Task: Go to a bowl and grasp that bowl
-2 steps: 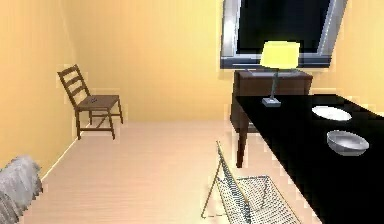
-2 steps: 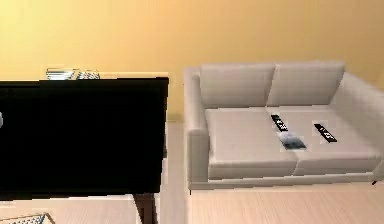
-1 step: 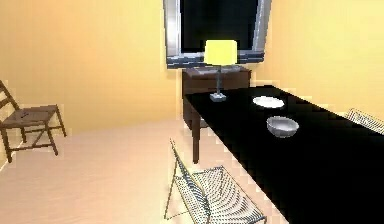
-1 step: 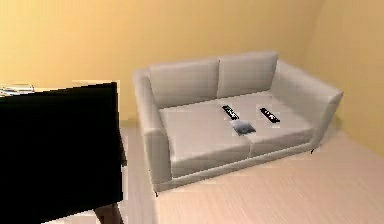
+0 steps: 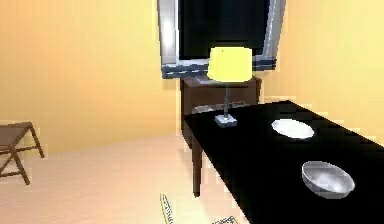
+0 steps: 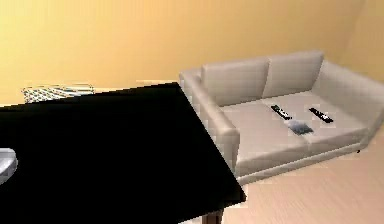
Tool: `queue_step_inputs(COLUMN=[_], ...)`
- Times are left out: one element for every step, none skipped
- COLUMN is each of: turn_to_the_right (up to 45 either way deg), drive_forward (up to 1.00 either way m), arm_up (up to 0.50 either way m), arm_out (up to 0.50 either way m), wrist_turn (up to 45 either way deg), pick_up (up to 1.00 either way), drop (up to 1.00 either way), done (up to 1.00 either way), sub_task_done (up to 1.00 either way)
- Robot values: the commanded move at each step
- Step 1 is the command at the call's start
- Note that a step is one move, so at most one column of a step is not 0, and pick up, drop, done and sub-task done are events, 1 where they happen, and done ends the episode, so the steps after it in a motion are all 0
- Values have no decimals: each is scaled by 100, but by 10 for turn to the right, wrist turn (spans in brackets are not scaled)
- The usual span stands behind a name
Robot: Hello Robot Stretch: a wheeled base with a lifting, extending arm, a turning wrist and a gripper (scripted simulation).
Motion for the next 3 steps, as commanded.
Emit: queue_step_inputs(turn_to_the_right=[-450, 0, 0], drive_forward=[0, 0, 0], arm_up=[0, 50, 38], arm_out=[0, 0, 0], wrist_turn=[0, 0, 0], pick_up=[0, 0, 0], drop=[0, 0, 0], done=[0, 0, 0], sub_task_done=[0, 0, 0])
